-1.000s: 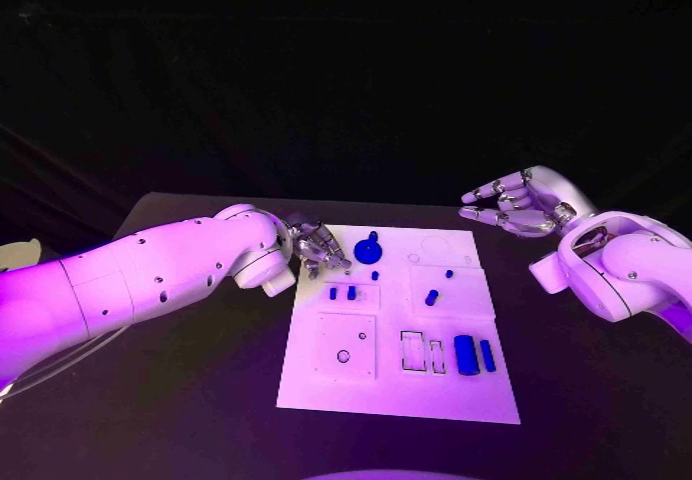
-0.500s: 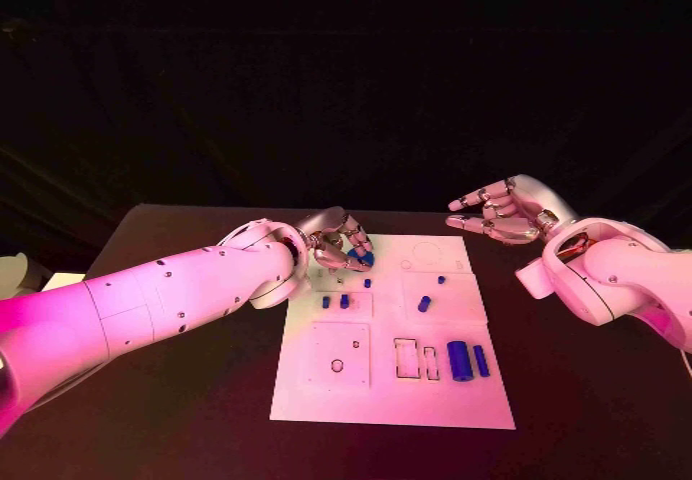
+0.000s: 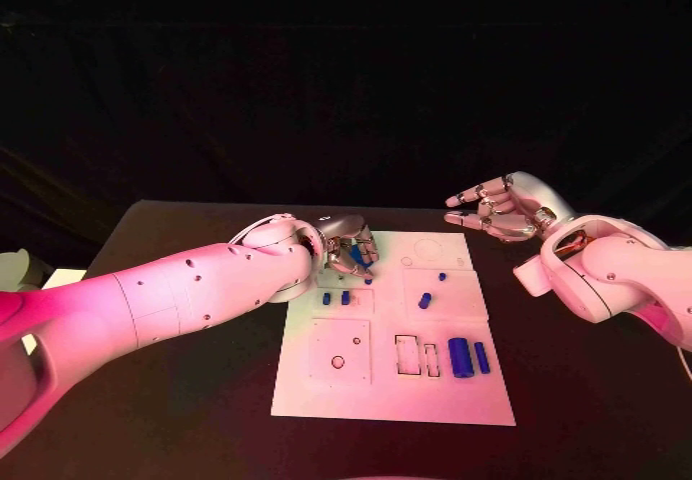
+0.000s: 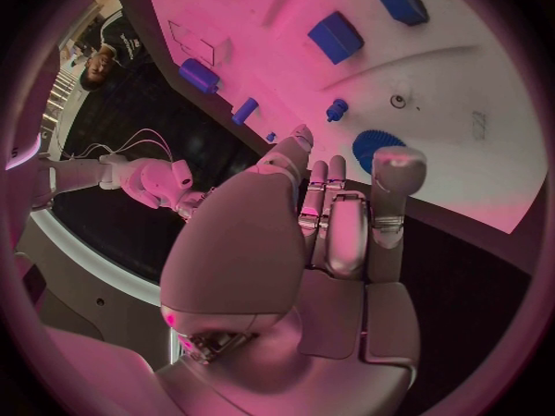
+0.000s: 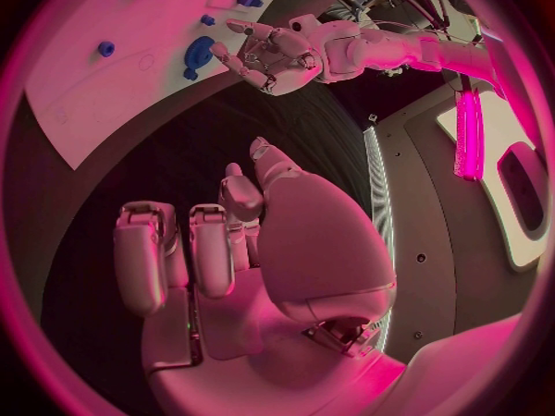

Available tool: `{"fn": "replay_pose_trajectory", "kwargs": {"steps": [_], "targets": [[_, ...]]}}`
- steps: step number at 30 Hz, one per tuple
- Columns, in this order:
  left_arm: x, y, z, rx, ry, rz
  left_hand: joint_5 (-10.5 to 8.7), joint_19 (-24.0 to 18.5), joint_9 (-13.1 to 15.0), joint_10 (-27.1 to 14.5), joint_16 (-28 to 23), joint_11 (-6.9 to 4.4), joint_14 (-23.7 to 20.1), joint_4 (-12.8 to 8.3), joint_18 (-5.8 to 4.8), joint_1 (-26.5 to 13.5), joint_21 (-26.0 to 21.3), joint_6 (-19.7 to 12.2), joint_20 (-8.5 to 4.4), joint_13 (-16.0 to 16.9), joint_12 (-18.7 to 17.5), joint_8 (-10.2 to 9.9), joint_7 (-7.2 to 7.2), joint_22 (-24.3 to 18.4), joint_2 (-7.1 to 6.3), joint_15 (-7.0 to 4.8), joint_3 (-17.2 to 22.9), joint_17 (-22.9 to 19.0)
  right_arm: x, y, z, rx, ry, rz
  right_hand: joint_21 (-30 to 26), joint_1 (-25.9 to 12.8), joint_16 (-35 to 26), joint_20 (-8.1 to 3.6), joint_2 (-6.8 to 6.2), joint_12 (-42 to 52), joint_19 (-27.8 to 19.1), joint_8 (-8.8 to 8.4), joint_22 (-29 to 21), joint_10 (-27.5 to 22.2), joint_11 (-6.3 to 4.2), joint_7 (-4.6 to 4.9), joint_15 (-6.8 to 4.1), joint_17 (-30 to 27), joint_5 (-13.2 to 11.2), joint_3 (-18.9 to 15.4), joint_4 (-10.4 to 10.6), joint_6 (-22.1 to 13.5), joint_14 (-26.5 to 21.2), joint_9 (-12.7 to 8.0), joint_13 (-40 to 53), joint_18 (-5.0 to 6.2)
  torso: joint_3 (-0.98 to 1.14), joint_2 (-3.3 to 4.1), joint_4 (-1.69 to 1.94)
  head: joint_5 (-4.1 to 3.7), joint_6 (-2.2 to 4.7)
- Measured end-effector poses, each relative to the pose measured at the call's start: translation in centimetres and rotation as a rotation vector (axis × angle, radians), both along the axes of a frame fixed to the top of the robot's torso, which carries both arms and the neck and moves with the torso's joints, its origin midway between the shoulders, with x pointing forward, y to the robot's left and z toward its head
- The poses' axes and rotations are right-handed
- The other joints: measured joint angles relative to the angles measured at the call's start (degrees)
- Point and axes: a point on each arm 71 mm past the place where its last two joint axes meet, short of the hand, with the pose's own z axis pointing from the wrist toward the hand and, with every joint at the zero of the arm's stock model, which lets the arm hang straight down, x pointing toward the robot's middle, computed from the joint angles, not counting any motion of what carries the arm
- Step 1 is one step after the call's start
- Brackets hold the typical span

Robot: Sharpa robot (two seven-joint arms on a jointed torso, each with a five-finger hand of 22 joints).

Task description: Assemble the parts on the task board

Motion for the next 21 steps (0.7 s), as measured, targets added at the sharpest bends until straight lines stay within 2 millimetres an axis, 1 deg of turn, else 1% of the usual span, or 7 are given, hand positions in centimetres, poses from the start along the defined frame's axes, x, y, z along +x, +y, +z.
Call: {"fn": "replay_pose_trajectory", "kwargs": {"steps": [2, 3, 7, 16, 17, 18, 21], "targets": [[0.1, -0.1, -0.1, 0.020, 0.001, -0.002, 0.00, 0.11, -0.21, 0.28, 0.30, -0.05, 0.00, 0.00, 0.00, -0.26, 1.13, 0.42, -0.11, -0.14, 0.00, 0.00, -0.18, 0.60, 0.09, 0.00, 0.00, 0.23, 0.0, 0.0, 0.0, 0.001, 0.000, 0.001, 0.00, 0.00, 0.00, 0.00, 0.00, -0.31, 0.00, 0.00, 0.00, -0.01, -0.01, 0.00, 0.00, 0.00, 0.00, 0.00, 0.00, 0.00, 0.00, 0.00, -0.19, 0.00, 0.01, 0.00, 0.05, -0.06, -0.04], [0.1, -0.2, -0.2, 0.031, 0.001, -0.002, 0.00, 0.20, -0.25, 0.40, 0.31, 0.00, 0.00, 0.00, 0.00, -0.47, 1.34, 0.42, -0.20, -0.14, 0.00, 0.00, -0.18, 0.74, -0.01, 0.00, 0.00, 0.24, 0.0, 0.0, 0.0, 0.001, 0.000, 0.001, 0.00, 0.24, 0.00, 0.00, 0.24, -0.42, 0.00, 0.00, 0.00, -0.01, -0.01, 0.00, 0.00, 0.00, 0.00, 0.00, 0.00, 0.00, 0.00, 0.00, -0.31, 0.00, 0.01, -0.02, 0.08, -0.10, -0.08], [0.3, -0.6, -0.4, 0.059, 0.002, -0.001, 0.00, 0.20, -0.42, 0.40, 0.31, 0.00, 0.00, 0.00, 0.00, -0.47, 1.62, 0.64, -0.20, -0.29, 0.00, -0.22, 0.00, 0.97, -0.01, 0.00, 0.00, 0.24, 0.0, 0.1, 0.0, 0.003, 0.000, 0.004, 0.00, 0.22, 0.00, 0.00, 0.22, -0.53, 0.00, 0.00, -0.01, -0.01, -0.01, 0.00, 0.00, 0.05, 0.00, 0.00, 0.00, 0.00, 0.00, 0.04, -0.52, 0.00, 0.01, -0.07, 0.14, -0.15, -0.14], [0.4, -1.1, -1.0, 0.098, 0.011, 0.001, 0.27, 0.20, -0.94, 1.55, 0.79, -0.33, 0.00, -0.35, 0.01, -0.46, 4.16, 1.61, -0.20, -0.64, 0.00, -0.22, -0.30, 2.36, 0.00, 0.00, 0.35, 0.38, -0.1, 0.2, 0.0, 0.006, 0.001, 0.007, 0.00, 0.22, 0.00, 0.00, 0.22, -0.53, 0.00, 0.00, -0.01, 0.00, -0.01, -0.01, 0.00, 0.04, 0.00, 0.00, 0.00, 0.00, 0.00, 0.05, -0.56, 0.00, -0.03, -0.06, 0.06, 0.05, -0.40], [0.4, -1.1, -1.0, 0.101, 0.011, 0.002, 0.27, 0.20, -1.03, 1.90, 0.95, -0.34, 0.00, -0.63, -0.53, -0.21, 4.66, 1.96, -0.20, -0.71, 0.00, -0.22, -0.29, 2.58, 0.25, 0.00, 0.63, 0.38, -0.1, 0.2, 0.0, 0.006, 0.001, 0.007, 0.00, 0.22, 0.00, 0.00, 0.22, -0.53, 0.00, 0.00, -0.01, 0.00, -0.01, -0.01, 0.00, 0.04, 0.00, 0.00, 0.00, 0.00, 0.00, 0.05, -0.56, 0.00, -0.03, -0.06, 0.07, 0.03, -0.44], [0.4, -1.1, -1.1, 0.102, 0.011, 0.002, 0.27, 0.20, -1.05, 1.94, 0.95, -0.30, 0.00, -0.65, -0.75, -0.22, 4.75, 1.96, -0.20, -0.71, 0.00, -0.22, -0.28, 2.62, 0.24, 0.00, 0.66, 0.38, -0.1, 0.2, 0.0, 0.006, 0.001, 0.007, 0.00, 0.22, 0.00, 0.00, 0.22, -0.53, 0.00, 0.00, -0.02, 0.00, -0.01, -0.01, 0.00, 0.04, 0.00, 0.00, 0.00, 0.00, 0.00, 0.05, -0.56, 0.00, -0.03, -0.06, 0.07, 0.02, -0.44], [0.5, -1.3, -1.2, 0.110, 0.012, 0.003, 0.27, 0.20, -1.22, 2.33, 0.95, -0.44, 0.08, -0.76, -0.84, 0.02, 5.44, 2.32, -0.20, -0.85, 0.00, -0.22, -0.37, 3.05, 0.48, -0.31, 1.27, 0.45, -0.1, 0.3, 0.0, 0.007, 0.002, 0.008, 0.00, 0.22, 0.00, 0.00, 0.22, -0.53, 0.00, 0.00, -0.01, 0.00, -0.01, -0.01, 0.00, 0.04, 0.00, 0.00, 0.00, 0.00, 0.00, 0.05, -0.56, 0.00, -0.03, -0.05, 0.10, -0.01, -0.55]]}}
